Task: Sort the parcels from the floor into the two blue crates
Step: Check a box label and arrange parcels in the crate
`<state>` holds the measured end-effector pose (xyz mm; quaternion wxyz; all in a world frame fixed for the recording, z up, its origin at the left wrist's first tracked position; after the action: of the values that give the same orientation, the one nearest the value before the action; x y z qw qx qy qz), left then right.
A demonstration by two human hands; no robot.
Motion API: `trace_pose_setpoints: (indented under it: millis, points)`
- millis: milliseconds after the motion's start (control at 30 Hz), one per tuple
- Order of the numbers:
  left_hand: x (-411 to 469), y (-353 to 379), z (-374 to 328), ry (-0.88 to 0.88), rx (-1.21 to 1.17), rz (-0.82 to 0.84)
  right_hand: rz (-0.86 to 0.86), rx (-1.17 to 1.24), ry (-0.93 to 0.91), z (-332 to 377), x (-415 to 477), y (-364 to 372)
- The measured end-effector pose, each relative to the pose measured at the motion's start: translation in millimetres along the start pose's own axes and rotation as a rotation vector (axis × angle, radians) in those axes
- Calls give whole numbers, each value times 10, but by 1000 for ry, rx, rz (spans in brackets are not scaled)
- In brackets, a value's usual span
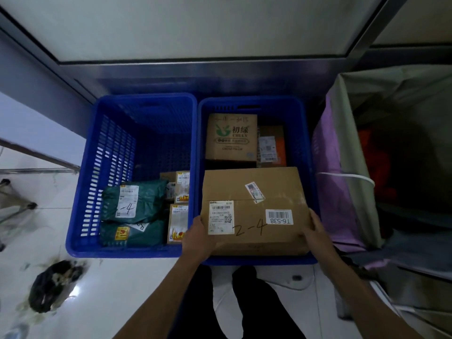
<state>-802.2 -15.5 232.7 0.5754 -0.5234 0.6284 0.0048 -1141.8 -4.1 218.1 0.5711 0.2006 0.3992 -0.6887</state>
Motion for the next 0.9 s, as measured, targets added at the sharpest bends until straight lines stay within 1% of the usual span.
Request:
trace_pose_setpoints:
  millis: [200, 333, 533, 633, 700, 800, 833, 900]
  points:
    - [208, 289, -22, -24, 100, 25, 46, -19, 46, -189, 204, 151]
    - [435, 507, -4, -37, 118, 46, 74, -16, 74, -308, 388, 247]
    - [840, 907, 179, -110, 182, 100, 32, 82, 45, -523, 720, 479]
    - [1049, 1115, 340, -134, 182, 122, 1, 110, 66, -667, 902, 615]
    - [1170, 1263, 463, -168, 131, 159, -8, 120, 103, -836, 1015, 662]
    - [1351, 1467, 662, -262, -104, 244, 40, 136, 178, -1048, 1145, 734]
    - [1413, 1526, 718, -279, -144, 269, 68, 134, 214, -1113, 1188, 759]
    - [1500, 1608, 754, -285, -152, 286, 110, 100, 270, -1220, 1297, 786]
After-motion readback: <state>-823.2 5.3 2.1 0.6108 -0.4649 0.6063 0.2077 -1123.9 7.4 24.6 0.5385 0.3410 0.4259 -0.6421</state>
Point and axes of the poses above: each hand's wrist, its own x-axis towards the middle knuckle, its own y-axis out of the palm, z = x × y, the point moved 7 cm from there along x, towards the middle knuckle, and after that the axes turned 1 degree about -y, right-handed, at the moved point
